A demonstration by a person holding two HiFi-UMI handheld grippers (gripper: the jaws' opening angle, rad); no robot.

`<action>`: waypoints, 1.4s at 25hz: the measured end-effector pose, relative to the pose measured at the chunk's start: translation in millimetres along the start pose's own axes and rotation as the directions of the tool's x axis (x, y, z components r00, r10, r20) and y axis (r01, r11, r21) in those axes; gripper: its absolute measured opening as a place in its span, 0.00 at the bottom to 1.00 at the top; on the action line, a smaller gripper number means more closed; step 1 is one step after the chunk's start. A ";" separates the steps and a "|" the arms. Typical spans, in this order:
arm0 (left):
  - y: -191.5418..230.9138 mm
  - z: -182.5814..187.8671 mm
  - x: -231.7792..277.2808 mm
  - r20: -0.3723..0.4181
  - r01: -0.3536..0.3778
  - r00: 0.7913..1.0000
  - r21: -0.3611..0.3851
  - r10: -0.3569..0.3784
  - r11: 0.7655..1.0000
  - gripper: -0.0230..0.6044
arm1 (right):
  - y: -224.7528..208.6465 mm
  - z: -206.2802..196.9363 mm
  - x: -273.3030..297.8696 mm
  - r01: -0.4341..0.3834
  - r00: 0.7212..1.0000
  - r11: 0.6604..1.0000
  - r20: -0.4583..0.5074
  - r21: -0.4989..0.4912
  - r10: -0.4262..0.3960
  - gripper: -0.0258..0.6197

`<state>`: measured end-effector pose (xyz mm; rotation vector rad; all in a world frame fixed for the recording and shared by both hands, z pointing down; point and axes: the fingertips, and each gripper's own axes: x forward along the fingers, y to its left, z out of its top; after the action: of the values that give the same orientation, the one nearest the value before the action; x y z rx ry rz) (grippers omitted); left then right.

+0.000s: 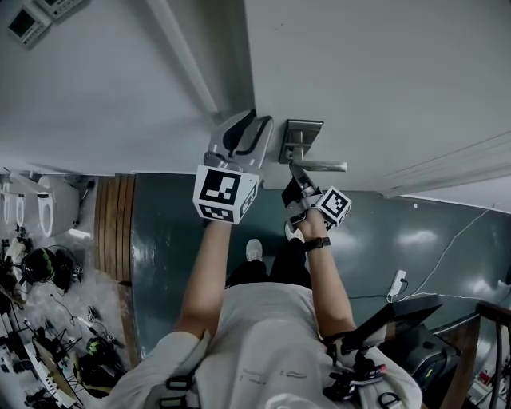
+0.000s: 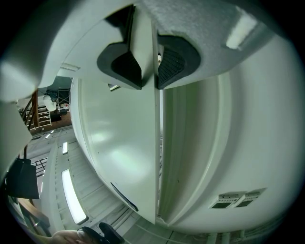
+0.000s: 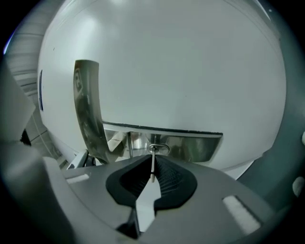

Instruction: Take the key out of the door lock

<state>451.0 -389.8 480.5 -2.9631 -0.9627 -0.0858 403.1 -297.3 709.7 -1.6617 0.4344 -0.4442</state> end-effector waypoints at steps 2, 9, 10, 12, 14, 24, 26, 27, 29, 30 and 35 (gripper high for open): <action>-0.2 -0.6 0.7 -0.007 -0.002 1.000 -0.004 0.002 1.000 0.22 | -0.6 0.4 -1.1 0.001 1.000 1.000 0.024 0.021 -0.001 0.08; -0.1 -3.8 0.0 -0.033 -0.002 0.999 -0.011 0.002 1.000 0.22 | -2.3 -2.1 -4.7 0.017 0.997 0.995 0.069 0.094 -0.023 0.08; -0.3 -4.1 0.0 -0.032 0.000 0.999 -0.013 -0.001 1.000 0.22 | -3.0 -2.1 -5.6 0.019 0.997 0.995 0.076 0.100 -0.027 0.08; -0.6 -4.4 -0.8 -0.032 0.004 0.999 -0.014 -0.005 1.000 0.22 | -4.1 -2.7 -7.6 0.026 0.996 0.994 0.083 0.102 -0.035 0.08; -0.4 -4.7 -1.6 -0.034 0.008 0.999 -0.014 -0.009 1.000 0.23 | -3.8 -4.0 -8.8 0.027 0.995 0.994 0.089 0.109 -0.037 0.08; -12.2 -6.4 -6.4 -0.037 0.026 0.999 -0.022 -0.027 0.999 0.22 | -15.2 -33.6 -76.8 0.037 0.997 0.997 0.069 0.066 -0.042 0.08; -8.1 -7.0 -2.7 -0.024 0.027 0.999 -0.025 -0.028 0.999 0.22 | -22.9 -42.0 -98.9 0.060 0.995 0.995 0.071 0.076 -0.065 0.08; -5.6 -7.4 -0.1 -0.021 0.029 0.999 -0.025 -0.029 0.999 0.22 | -22.2 -42.8 -106.4 0.071 0.995 0.996 0.071 0.061 -0.076 0.08; -1.2 -8.0 3.4 -0.024 0.028 0.999 -0.028 -0.029 0.999 0.20 | -10.0 -39.6 -115.9 0.091 0.994 0.996 0.066 -0.017 -0.090 0.08; 0.6 -8.5 2.8 -0.028 0.022 0.999 -0.030 -0.023 0.999 0.19 | 0.9 -37.2 -118.6 0.098 0.994 0.992 0.060 -0.076 -0.093 0.08; -2.5 -12.5 -17.6 -0.028 0.005 1.000 -0.044 -0.006 0.999 0.10 | 81.0 -28.8 -121.4 0.049 0.999 0.924 0.030 -0.380 -0.041 0.08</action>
<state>434.7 -398.7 491.9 -2.9899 -0.9785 -0.1507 282.1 -268.9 627.9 -2.0556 0.4895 -0.3917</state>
